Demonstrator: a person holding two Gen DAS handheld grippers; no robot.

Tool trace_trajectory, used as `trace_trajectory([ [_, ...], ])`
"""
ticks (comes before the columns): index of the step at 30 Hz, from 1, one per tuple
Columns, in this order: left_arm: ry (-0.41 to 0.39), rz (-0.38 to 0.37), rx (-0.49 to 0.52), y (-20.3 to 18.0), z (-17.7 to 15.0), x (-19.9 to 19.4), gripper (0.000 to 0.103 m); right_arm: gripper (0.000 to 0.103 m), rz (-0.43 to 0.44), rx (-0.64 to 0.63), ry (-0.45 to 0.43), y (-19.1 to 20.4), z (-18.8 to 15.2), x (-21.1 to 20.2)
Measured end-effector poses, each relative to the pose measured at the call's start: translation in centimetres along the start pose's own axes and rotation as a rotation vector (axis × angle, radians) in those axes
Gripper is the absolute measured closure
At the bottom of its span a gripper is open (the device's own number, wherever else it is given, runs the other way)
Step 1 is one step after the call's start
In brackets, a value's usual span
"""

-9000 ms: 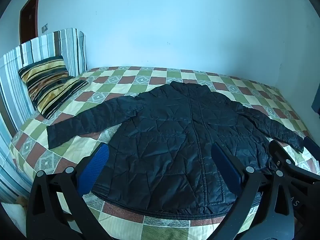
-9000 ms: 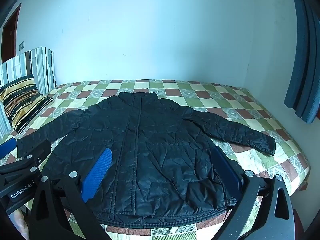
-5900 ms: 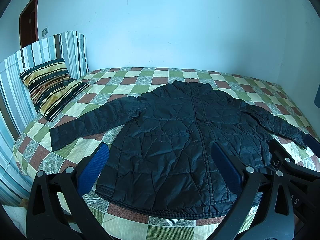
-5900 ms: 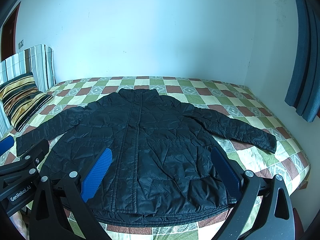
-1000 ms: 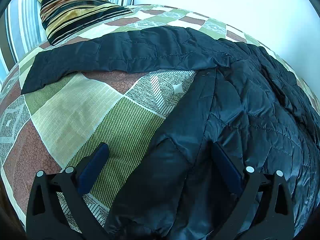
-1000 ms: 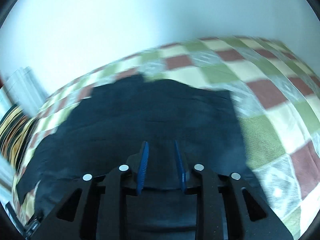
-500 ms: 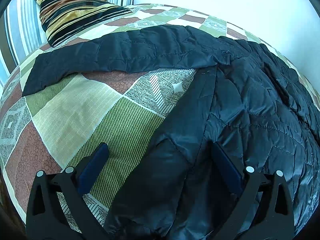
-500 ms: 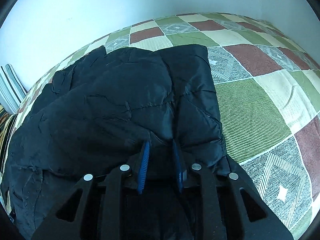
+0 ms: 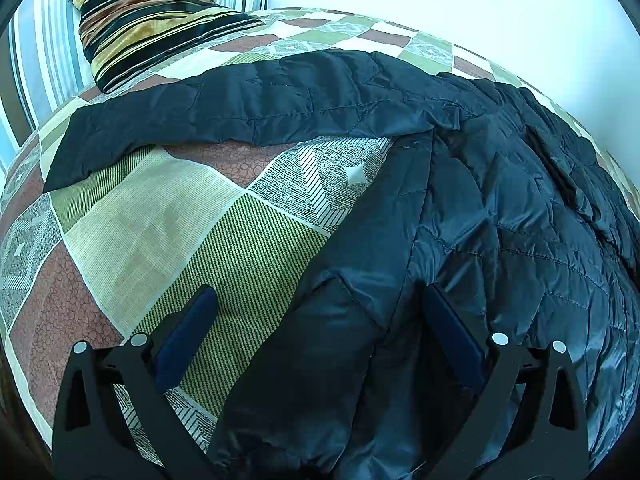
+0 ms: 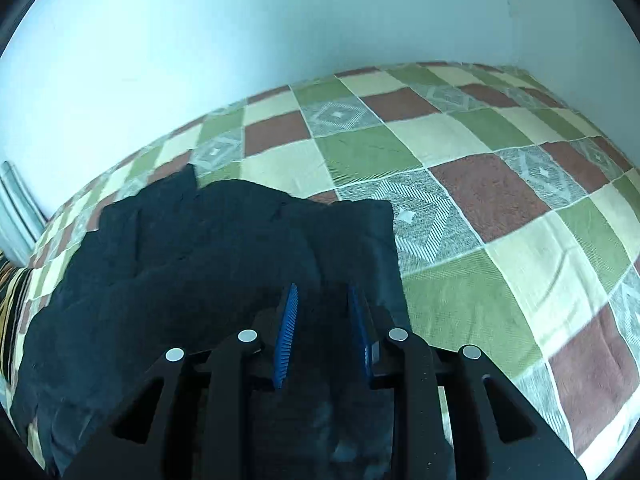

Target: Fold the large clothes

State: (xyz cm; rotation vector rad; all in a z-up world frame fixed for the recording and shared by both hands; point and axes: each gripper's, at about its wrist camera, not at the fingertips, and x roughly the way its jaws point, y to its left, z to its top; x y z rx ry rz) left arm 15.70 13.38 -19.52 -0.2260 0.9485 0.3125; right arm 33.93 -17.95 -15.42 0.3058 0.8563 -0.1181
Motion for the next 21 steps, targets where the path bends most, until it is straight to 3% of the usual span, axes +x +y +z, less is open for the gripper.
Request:
trace_trajectory([
  [4,0.0,0.0,0.0,0.0,0.1,0.1,0.002,0.076,-0.04,-0.004,0.097,-0.5,-0.8,4.3],
  [10,-0.001,0.003,0.002,0.0,0.0,0.1,0.002,0.075,-0.025,0.007,0.076,-0.8,-1.2,4.5],
  [13,-0.003,0.001,0.001,0.0,-0.1,0.0,0.002,0.074,-0.012,0.014,0.063,-0.9,-1.0,3.3],
  [15,0.0,0.002,0.001,-0.1,0.0,0.0,0.002,0.062,0.006,0.027,0.053,-1.0,-1.0,1.9],
  [17,-0.001,0.004,0.003,-0.1,-0.1,0.0,0.002,0.057,0.026,0.034,0.032,-1.0,-1.2,0.3],
  [21,-0.001,0.003,0.002,0.0,0.0,0.0,0.002,0.057,0.061,0.03,-0.006,-1.4,-3.1,-4.1],
])
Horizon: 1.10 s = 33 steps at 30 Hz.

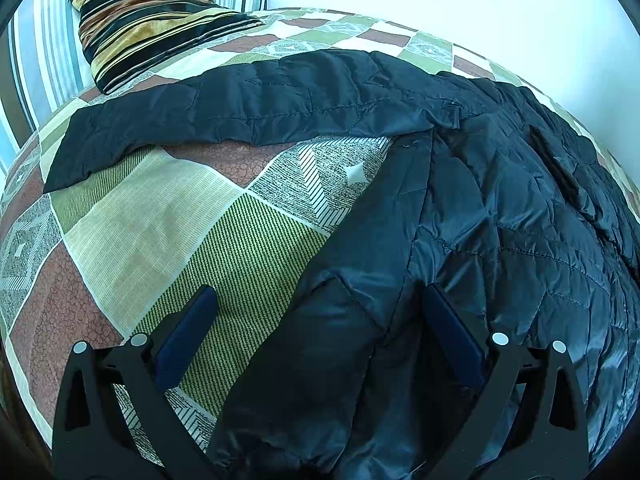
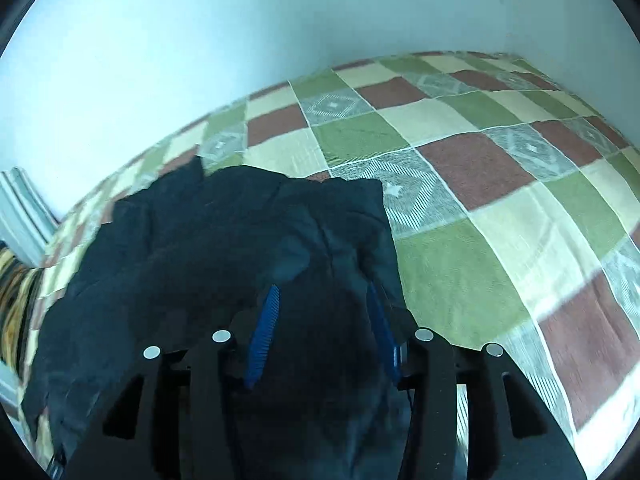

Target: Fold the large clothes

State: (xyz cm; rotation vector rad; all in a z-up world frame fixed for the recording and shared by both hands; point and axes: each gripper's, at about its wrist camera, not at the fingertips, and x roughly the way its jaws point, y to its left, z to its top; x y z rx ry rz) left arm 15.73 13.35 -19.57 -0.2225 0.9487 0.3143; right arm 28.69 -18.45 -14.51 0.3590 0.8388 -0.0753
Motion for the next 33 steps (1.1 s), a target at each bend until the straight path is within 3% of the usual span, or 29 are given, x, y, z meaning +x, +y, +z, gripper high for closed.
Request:
trace_trajectory([
  [8,-0.001,0.002,0.002,0.0,0.0,0.0,0.002,0.057,0.002,-0.027,-0.02,-0.9,-6.6,-6.5],
  [14,0.0,0.006,0.005,-0.1,0.0,0.0,0.002,0.057,-0.039,-0.03,0.014,-2.4,-10.1,-6.5],
  [33,0.003,0.018,0.013,-0.1,0.1,-0.1,0.002,0.054,-0.071,-0.047,0.027,-2.4,-11.9,-4.9],
])
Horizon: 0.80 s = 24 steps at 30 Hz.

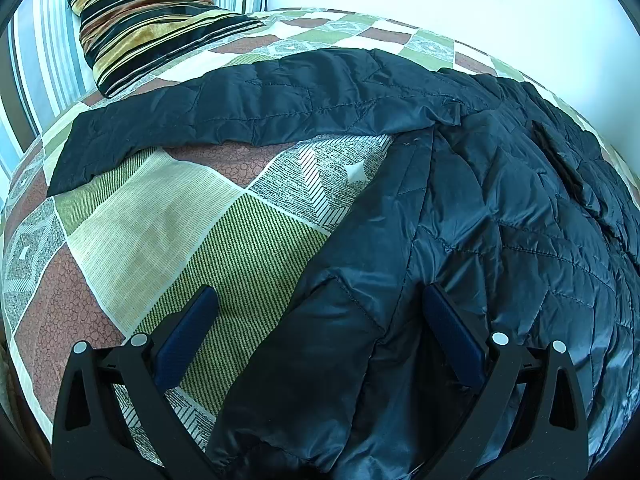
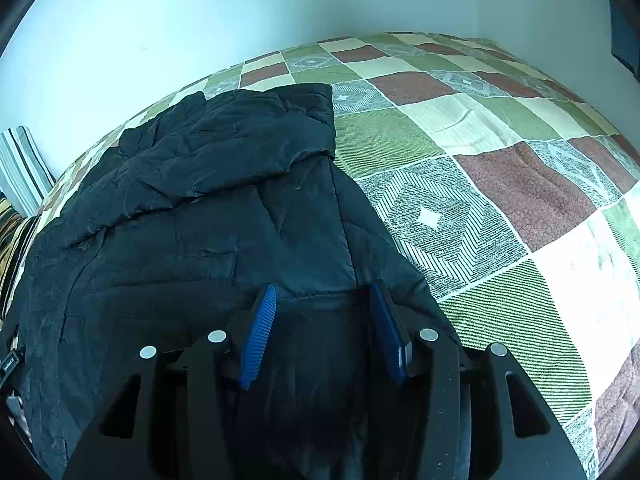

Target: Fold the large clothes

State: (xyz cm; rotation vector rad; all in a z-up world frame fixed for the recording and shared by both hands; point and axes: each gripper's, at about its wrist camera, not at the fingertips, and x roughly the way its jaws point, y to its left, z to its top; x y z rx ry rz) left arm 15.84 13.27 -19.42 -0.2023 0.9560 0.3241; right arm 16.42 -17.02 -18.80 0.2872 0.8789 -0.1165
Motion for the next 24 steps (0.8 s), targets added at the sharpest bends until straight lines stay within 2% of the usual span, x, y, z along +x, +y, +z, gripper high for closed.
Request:
trace_trajectory([
  [4,0.0,-0.001,-0.001,0.0,0.0,0.0,0.002,0.054,-0.04,-0.022,0.002,0.7,0.4,-0.7],
  [7,0.0,-0.001,-0.001,0.0,0.1,0.0,0.002,0.054,-0.032,-0.024,-0.009,1.3,1.3,-1.3],
  [13,0.0,-0.003,-0.003,-0.1,0.1,0.1,0.002,0.053,-0.029,-0.028,-0.06,3.2,5.2,-0.4],
  [15,0.001,-0.003,-0.003,-0.1,0.1,0.1,0.002,0.044,-0.036,-0.022,-0.074,3.7,6.3,0.4],
  [17,0.001,-0.003,-0.003,-0.1,0.1,0.2,0.002,0.04,-0.053,-0.019,-0.084,3.9,6.8,1.3],
  [24,0.008,-0.007,-0.008,-0.1,0.2,0.3,0.002,0.038,-0.111,-0.028,-0.007,3.8,6.1,5.4],
])
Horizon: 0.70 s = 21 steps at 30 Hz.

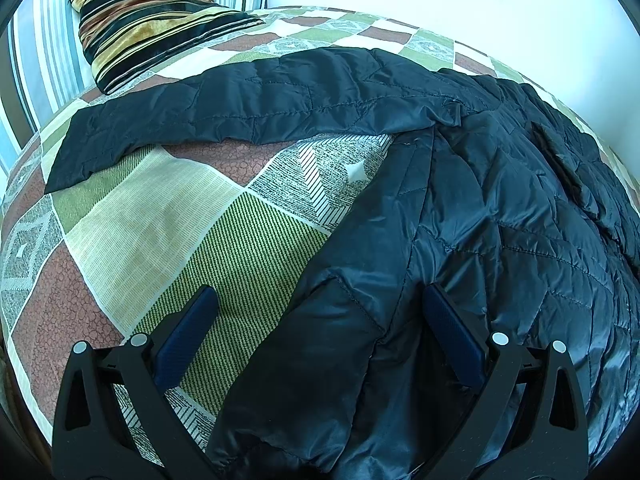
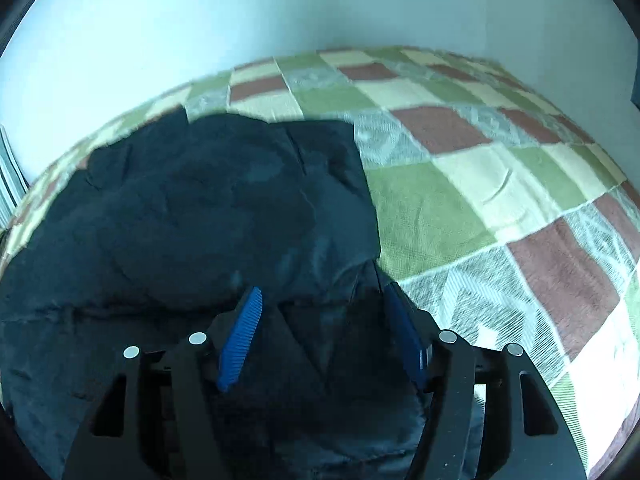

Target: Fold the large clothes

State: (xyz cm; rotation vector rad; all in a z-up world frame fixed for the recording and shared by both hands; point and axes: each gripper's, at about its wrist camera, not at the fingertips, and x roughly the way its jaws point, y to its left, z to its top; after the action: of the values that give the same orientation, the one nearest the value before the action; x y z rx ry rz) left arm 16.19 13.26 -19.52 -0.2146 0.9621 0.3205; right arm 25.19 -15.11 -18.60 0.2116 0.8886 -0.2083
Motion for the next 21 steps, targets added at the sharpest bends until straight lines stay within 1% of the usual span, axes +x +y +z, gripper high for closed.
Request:
trace_trajectory([
  [2,0.012,-0.005,-0.006,0.0,0.1,0.1,0.002,0.035,-0.022,-0.013,0.001,0.2,-0.5,0.6],
  [6,0.044,-0.026,-0.009,0.2,0.5,0.3,0.002,0.034,-0.053,-0.037,0.0,0.6,-0.6,0.8],
  [9,0.075,-0.084,0.022,0.9,0.9,-0.2,0.002,0.032,-0.049,-0.028,0.004,0.4,-0.6,0.9],
  [11,0.06,-0.117,0.007,2.0,1.2,-1.1,0.002,0.031,-0.049,-0.025,0.004,0.4,-0.6,0.9],
  [13,0.006,-0.157,-0.05,4.7,1.8,-2.5,0.002,0.031,-0.05,-0.026,0.005,0.4,-0.6,1.0],
  [16,-0.06,-0.172,-0.15,9.3,3.0,-3.4,0.002,0.031,-0.05,-0.026,0.003,0.4,-0.5,1.0],
  [17,-0.065,-0.167,-0.172,10.5,3.3,-3.3,0.002,0.031,-0.048,-0.026,0.002,0.4,-0.5,1.0],
  [19,-0.068,-0.138,-0.246,14.1,4.0,-2.5,0.002,0.031,-0.046,-0.023,0.002,0.4,-0.5,1.0],
  [20,-0.069,-0.129,-0.269,15.2,4.3,-2.2,0.002,0.03,-0.045,-0.022,0.0,0.4,-0.6,1.0],
  [21,-0.067,-0.105,-0.302,17.1,4.5,-1.5,0.002,0.03,-0.045,-0.022,0.0,0.4,-0.5,1.0],
])
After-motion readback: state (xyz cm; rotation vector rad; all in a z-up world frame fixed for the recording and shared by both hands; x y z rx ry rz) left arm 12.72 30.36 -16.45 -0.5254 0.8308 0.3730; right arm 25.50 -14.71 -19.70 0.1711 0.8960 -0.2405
